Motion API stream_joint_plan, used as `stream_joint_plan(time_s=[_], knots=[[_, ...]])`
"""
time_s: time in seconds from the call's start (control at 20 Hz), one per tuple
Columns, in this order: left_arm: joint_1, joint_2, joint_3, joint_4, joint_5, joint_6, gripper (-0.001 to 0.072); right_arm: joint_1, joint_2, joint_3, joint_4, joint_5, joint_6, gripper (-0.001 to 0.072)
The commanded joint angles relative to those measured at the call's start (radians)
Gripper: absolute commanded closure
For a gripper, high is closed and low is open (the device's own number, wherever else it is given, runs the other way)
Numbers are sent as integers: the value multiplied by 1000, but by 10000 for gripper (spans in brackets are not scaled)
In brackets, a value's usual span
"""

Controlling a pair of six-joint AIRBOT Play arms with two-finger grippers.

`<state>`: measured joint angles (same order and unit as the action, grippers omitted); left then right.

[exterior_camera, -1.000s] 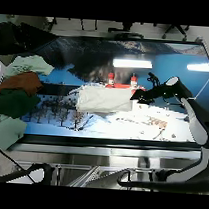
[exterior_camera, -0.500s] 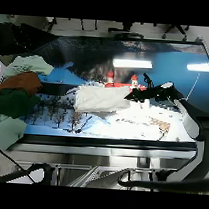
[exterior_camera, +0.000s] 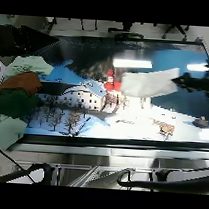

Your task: Fold the shirts.

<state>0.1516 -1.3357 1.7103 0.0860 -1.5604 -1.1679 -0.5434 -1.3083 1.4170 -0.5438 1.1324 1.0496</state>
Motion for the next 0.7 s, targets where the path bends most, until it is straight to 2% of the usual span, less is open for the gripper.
stream_joint_plan(time_s=[0.0, 0.2, 0.35, 0.55, 0.65], knots=[[1, 1, 0, 0, -4, 9, 693, -275, 74, 2, -139, 39, 77, 692], [1, 1, 0, 0, -4, 43, 693, -417, 76, -48, -328, 160, 132, 692], [1, 1, 0, 0, -10, 45, 693, -428, 78, -124, -423, 175, 160, 692], [1, 1, 0, 0, -11, 52, 693, -427, 126, -259, -466, 151, 216, 692], [1, 1, 0, 0, -11, 62, 693, -427, 144, -275, -547, 136, 226, 691]])
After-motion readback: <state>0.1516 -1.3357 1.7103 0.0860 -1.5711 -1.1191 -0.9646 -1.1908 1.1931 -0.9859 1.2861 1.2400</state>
